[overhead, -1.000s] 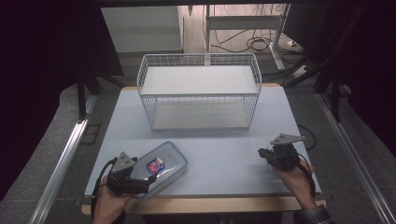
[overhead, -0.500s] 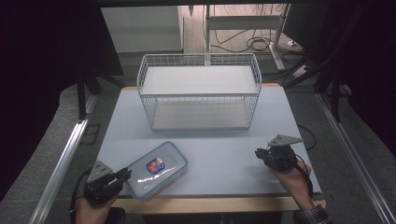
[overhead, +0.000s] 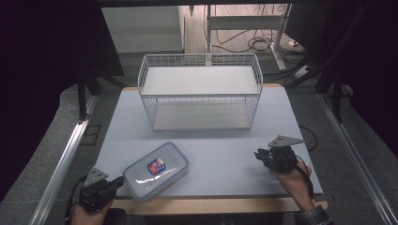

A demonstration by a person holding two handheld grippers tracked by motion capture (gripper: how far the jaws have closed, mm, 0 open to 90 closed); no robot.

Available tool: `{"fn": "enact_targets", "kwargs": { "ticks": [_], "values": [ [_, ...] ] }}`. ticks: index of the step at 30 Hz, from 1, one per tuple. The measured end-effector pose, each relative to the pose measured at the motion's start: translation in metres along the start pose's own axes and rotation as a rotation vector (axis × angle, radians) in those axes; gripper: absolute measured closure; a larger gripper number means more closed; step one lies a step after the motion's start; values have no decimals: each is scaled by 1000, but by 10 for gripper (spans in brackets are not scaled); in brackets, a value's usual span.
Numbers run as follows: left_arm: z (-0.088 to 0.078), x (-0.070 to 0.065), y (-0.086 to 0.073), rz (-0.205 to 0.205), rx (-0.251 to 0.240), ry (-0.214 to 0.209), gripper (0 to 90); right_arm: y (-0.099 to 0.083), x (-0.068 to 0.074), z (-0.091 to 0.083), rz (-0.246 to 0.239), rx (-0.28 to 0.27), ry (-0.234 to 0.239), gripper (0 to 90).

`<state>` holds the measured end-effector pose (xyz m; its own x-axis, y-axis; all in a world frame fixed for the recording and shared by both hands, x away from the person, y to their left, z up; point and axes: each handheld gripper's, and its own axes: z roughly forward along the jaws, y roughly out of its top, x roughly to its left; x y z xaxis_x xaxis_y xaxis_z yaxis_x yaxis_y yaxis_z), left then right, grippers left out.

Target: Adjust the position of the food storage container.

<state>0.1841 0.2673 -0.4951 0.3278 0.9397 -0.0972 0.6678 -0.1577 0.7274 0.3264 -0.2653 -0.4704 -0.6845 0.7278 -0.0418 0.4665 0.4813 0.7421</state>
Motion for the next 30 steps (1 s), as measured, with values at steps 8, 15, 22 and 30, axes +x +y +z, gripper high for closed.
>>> {"fn": "enact_targets", "kwargs": {
  "ticks": [8, 15, 22, 30],
  "values": [
    [13, -1, 7, -3, -14, 4, 897, 3, 6, 6, -14, 4, 22, 753],
    [30, 0, 18, -4, -16, -12, 896, 6, 11, 10, -7, 4, 53, 753],
    [47, -4, 32, 9, -26, -22, 896, 11, 16, 16, -5, 2, 76, 757],
    [78, -17, 61, 70, -29, -71, 896, 17, 25, 29, -11, 11, 117, 773]
  ]
}}
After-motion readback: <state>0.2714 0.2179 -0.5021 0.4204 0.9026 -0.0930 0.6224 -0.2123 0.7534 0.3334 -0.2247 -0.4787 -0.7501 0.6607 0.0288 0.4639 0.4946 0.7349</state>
